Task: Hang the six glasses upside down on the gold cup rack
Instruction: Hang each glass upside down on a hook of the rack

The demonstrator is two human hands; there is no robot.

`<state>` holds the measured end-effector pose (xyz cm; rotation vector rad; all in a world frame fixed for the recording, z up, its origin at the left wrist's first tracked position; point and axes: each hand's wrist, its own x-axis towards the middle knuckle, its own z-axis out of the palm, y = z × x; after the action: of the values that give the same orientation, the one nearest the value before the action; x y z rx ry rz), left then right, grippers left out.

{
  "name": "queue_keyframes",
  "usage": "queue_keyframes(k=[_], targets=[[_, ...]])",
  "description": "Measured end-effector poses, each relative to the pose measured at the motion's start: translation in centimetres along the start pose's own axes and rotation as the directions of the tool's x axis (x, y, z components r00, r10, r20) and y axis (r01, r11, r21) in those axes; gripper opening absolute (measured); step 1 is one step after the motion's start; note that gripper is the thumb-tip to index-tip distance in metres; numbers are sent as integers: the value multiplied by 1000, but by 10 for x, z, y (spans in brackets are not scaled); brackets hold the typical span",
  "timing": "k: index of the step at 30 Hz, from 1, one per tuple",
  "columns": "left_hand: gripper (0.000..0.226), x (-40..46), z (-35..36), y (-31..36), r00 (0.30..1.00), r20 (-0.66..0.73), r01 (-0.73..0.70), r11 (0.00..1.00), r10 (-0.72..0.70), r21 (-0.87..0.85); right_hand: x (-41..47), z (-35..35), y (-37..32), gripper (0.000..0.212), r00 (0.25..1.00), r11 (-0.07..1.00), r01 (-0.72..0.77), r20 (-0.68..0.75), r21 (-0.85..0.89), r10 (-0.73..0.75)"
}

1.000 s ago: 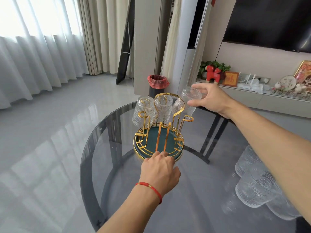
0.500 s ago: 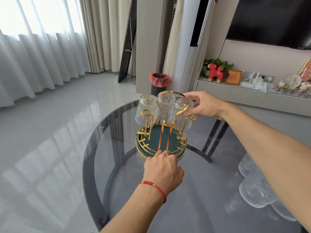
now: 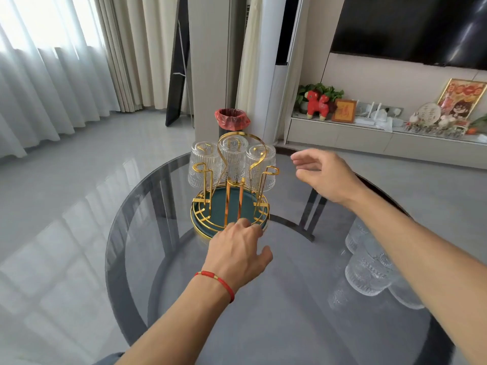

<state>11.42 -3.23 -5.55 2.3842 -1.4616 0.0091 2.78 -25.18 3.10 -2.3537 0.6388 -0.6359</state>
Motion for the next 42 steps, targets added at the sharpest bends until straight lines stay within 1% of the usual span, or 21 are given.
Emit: queue_keyframes(k=[2, 4, 5, 7, 9, 10, 11, 13, 16, 19, 21, 23, 28, 30, 32, 34, 36, 37, 39, 41, 42], targets=[[51, 0, 2, 5, 985, -42, -169, 981, 166, -99, -33, -5, 9, 27, 990, 992, 44, -129, -120, -60], [57, -1, 6, 13, 949, -65, -316, 938, 309, -142, -67, -6, 15, 24, 975, 965, 89, -175, -247, -134], [58, -2, 8, 17, 938, -70, -347, 925, 340, -155, -84, -5, 18, 23, 969, 952, 106, -186, -286, -163], [53, -4, 14, 23, 936, -79, -351, 919, 342, -179, -117, -3, 23, 18, 955, 922, 141, -197, -362, -223], [37, -7, 17, 30, 928, -106, -372, 910, 358, -182, -147, -2, 28, 14, 946, 881, 159, -187, -447, -266], [31, -9, 19, 32, 917, -132, -396, 900, 376, -183, -159, -3, 31, 14, 951, 870, 144, -178, -472, -254], [33, -11, 20, 33, 909, -157, -412, 890, 386, -194, -167, -5, 33, 18, 962, 867, 109, -169, -486, -216], [46, -16, 21, 34, 915, -193, -396, 885, 355, -246, -177, -11, 34, 33, 984, 847, 5, -149, -532, -99], [60, -23, 24, 37, 943, -184, -322, 895, 276, -310, -185, -16, 37, 56, 984, 731, -143, -174, -667, 33], [64, -25, 27, 41, 968, -145, -245, 889, 204, -386, -189, -18, 41, 70, 969, 630, -243, -221, -738, 115], [62, -25, 29, 43, 975, -140, -219, 880, 175, -422, -189, -18, 45, 71, 967, 605, -252, -224, -755, 123], [60, -26, 30, 44, 973, -144, -226, 871, 180, -436, -189, -17, 47, 70, 968, 618, -246, -221, -747, 118], [52, -30, 29, 46, 971, -115, -239, 883, 211, -404, -185, -20, 43, 73, 965, 598, -262, -223, -757, 141], [49, -32, 29, 47, 973, -91, -232, 892, 214, -387, -184, -21, 39, 74, 971, 657, -216, -227, -722, 69], [54, -32, 30, 49, 975, -47, -219, 895, 219, -388, -185, -15, 33, 76, 977, 762, -128, -215, -635, -15], [72, -33, 31, 52, 976, 17, -190, 884, 218, -426, -188, -4, 25, 78, 984, 888, -49, -175, -458, -37], [90, -34, 31, 55, 974, 45, -172, 852, 223, -494, -190, 8, 18, 81, 992, 965, 1, -123, -264, -34], [95, -35, 30, 57, 974, 31, -177, 834, 226, -523, -190, 13, 16, 83, 994, 985, 15, -105, -170, -33], [93, -35, 27, 59, 976, -46, -202, 805, 213, -557, -189, 23, 13, 85, 996, 999, 28, -86, -15, -30], [85, -35, 22, 57, 984, -105, -180, 788, 146, -589, -187, 31, 8, 84, 997, 992, 32, -71, 121, -24], [82, -35, 19, 55, 990, -108, -136, 768, 87, -626, -185, 34, 6, 82, 998, 977, 22, -58, 210, -10]])
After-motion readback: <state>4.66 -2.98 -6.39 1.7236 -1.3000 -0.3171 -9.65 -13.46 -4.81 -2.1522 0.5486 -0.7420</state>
